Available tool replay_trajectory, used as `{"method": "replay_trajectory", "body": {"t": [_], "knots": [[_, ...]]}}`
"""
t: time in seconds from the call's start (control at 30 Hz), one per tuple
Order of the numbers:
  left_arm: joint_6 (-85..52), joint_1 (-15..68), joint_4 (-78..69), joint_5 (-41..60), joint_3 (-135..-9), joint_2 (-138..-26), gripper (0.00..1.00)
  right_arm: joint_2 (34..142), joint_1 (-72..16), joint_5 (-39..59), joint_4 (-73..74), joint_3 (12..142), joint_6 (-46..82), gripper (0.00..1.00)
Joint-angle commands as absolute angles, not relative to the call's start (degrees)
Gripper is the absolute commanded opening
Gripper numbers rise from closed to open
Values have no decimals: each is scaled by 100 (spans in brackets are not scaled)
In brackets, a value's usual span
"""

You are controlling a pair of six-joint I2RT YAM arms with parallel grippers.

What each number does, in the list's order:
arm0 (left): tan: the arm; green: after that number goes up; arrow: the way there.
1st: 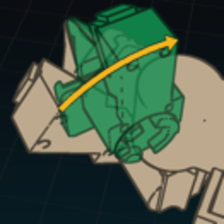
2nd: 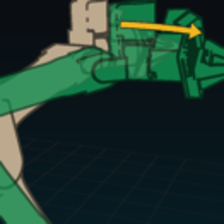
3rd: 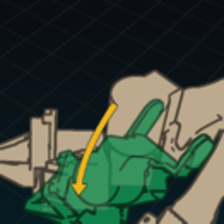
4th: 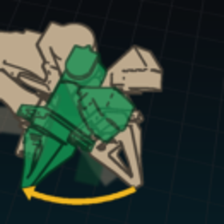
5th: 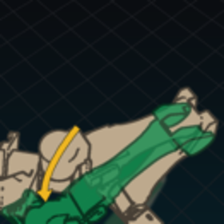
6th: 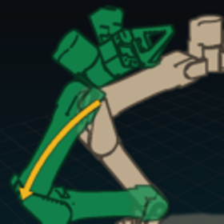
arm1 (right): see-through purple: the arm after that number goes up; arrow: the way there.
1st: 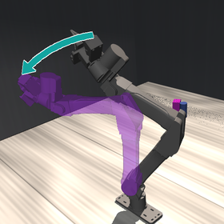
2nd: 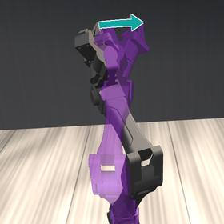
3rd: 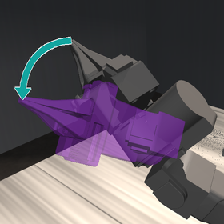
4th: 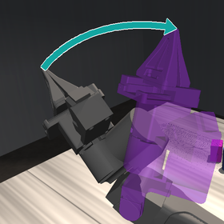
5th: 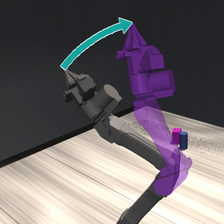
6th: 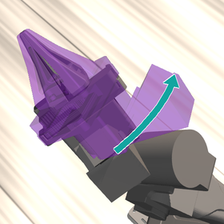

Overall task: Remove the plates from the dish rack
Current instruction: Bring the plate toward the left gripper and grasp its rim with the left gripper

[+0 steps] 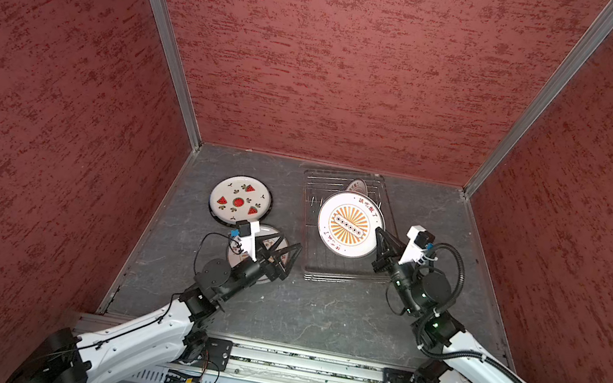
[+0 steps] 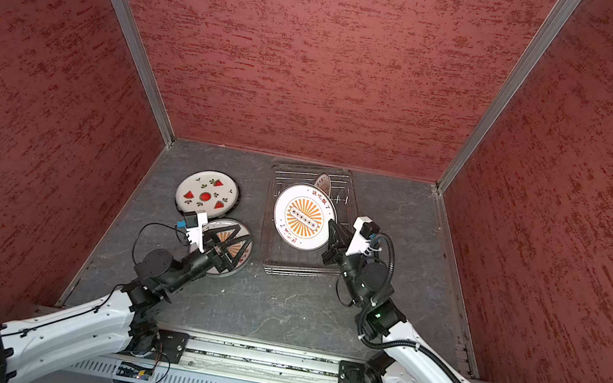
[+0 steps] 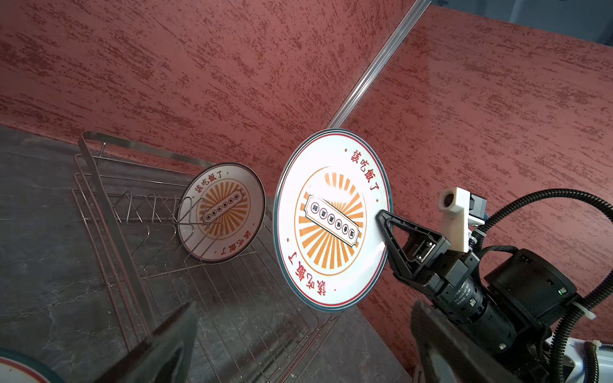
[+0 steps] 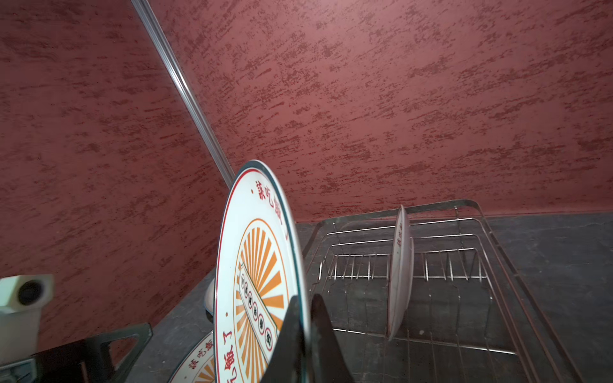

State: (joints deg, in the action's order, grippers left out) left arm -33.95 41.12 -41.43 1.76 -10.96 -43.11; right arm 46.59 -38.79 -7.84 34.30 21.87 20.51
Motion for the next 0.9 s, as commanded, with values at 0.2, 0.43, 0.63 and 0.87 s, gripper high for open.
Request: {"method": "replay_trajectory", "body": {"t": [0.2,0.43,0.63,0.87], "knots": [[-3320,4113,-4327,623,-1379,-4698,99,4020,-3705,-15,4648,1521,2534,0],[-3143,4113,-4154,568,-1337,-4565,99,4049,-3539,512,5511,1064,2758,0],[-3085,4113,-4430,537,-1088,-4491,99,4428,-3423,1011,6341,882,2944,0],[-2834,4122,-4567,999,-1023,-4285,100,5109,-3342,1476,7320,847,3228,0]]}}
